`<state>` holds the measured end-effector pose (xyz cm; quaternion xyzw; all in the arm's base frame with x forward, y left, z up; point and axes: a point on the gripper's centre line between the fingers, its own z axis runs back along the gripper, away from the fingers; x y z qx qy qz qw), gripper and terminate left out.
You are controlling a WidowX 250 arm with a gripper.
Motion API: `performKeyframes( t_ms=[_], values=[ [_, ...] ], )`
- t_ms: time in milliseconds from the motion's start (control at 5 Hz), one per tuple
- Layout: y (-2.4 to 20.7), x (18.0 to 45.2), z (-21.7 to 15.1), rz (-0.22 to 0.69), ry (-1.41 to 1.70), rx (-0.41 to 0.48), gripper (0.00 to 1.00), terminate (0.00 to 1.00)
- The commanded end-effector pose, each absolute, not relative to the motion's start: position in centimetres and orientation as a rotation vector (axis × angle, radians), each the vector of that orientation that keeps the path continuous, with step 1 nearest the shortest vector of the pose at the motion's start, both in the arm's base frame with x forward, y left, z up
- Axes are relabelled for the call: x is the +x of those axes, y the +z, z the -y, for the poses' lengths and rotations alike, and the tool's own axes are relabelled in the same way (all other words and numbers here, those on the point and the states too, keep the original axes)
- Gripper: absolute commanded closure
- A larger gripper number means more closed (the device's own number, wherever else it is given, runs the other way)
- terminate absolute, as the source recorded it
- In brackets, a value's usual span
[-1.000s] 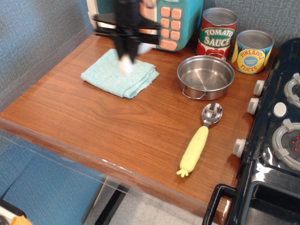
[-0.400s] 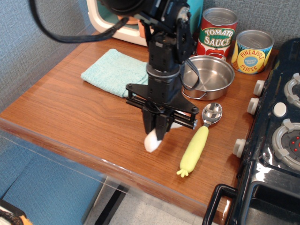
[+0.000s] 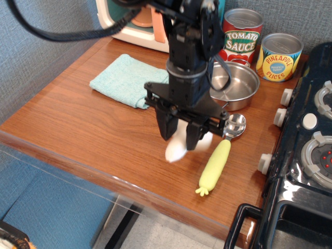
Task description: Move mushroom and place ti next to the spoon.
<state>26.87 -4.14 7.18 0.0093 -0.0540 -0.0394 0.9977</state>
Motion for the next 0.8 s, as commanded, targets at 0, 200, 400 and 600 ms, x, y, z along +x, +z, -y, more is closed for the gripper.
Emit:
performKeyframes(
  t_ms=[0,200,400,600],
  values=[
    [10.41,25.97,3.41,0.163,-0.071,0.039,0.0,0.0],
    [10.41,25.97,3.41,0.163,-0.071,0.039,0.0,0.0],
    [10.41,25.97,3.41,0.163,-0.071,0.039,0.0,0.0],
    [10.41,25.97,3.41,0.163,-0.071,0.039,0.0,1.0]
  ],
)
